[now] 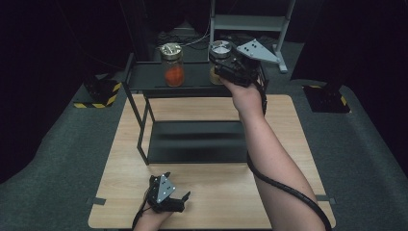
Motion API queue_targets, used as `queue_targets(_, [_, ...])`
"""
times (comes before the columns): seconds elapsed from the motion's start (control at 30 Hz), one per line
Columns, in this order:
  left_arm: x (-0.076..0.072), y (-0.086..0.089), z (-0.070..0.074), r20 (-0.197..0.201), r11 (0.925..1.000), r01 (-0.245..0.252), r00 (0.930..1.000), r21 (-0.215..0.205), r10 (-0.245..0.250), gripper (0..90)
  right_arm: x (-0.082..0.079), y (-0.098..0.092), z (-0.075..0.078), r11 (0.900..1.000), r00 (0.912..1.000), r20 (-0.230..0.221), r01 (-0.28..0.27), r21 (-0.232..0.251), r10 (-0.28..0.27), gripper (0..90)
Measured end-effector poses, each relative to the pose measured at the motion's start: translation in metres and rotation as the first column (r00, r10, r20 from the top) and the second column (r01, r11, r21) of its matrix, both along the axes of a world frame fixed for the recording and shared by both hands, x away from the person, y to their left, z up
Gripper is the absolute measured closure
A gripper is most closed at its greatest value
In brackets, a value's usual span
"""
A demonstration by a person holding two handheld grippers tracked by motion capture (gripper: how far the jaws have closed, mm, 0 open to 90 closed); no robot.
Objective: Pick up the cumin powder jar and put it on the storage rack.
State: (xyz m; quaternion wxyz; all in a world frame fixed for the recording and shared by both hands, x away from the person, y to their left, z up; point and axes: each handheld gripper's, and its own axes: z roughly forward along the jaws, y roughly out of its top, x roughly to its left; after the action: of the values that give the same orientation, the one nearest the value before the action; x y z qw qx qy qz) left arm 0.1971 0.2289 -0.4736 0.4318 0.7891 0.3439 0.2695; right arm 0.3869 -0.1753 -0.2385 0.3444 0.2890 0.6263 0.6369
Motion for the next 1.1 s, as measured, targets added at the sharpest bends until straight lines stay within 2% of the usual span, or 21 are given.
queue_targets(0.33, [-0.0001, 0.0, -0.0001, 0.001, 1.0, 0.002, 1.0, 0.001, -0.002, 0.8, 0.0015, -0.0014, -0.0017, 1.0, 0.9998, -0.019, -0.001, 0.025, 0.002, 33.7])
queue_targets(0.53, [0.0, 0.0005, -0.0002, 0.0, 1.0, 0.001, 1.0, -0.003, -0.001, 0.8, 0.0014, -0.0009, -0.0023, 1.0, 0.9998, -0.019, 0.0, 0.027, 0.0, 33.4])
queue_targets(0.63, [-0.0001, 0.0003, -0.0001, 0.0, 1.0, 0.002, 1.0, -0.001, -0.002, 0.8, -0.0004, 0.0006, -0.0002, 1.0, 0.9999, -0.014, 0.008, 0.011, -0.007, 32.9])
queue_targets(0.73, [-0.0002, 0.0003, -0.0001, 0.001, 1.0, 0.002, 1.0, -0.001, -0.002, 0.8, -0.0019, 0.0016, 0.0021, 1.0, 0.9999, -0.008, 0.01, -0.012, -0.01, 27.2])
queue_targets(1.0, [0.0, 0.0001, 0.0, 0.001, 1.0, 0.002, 1.0, 0.001, -0.002, 0.8, -0.0067, 0.002, 0.0051, 0.999, 0.9988, -0.039, 0.029, 0.013, -0.028, 5.2])
queue_targets(1.1, [0.0003, -0.0002, 0.0001, -0.001, 1.0, 0.003, 1.0, 0.002, -0.003, 0.8, -0.0079, -0.0013, 0.0046, 1.0, 0.9988, -0.046, 0.017, 0.019, -0.016, 0.0])
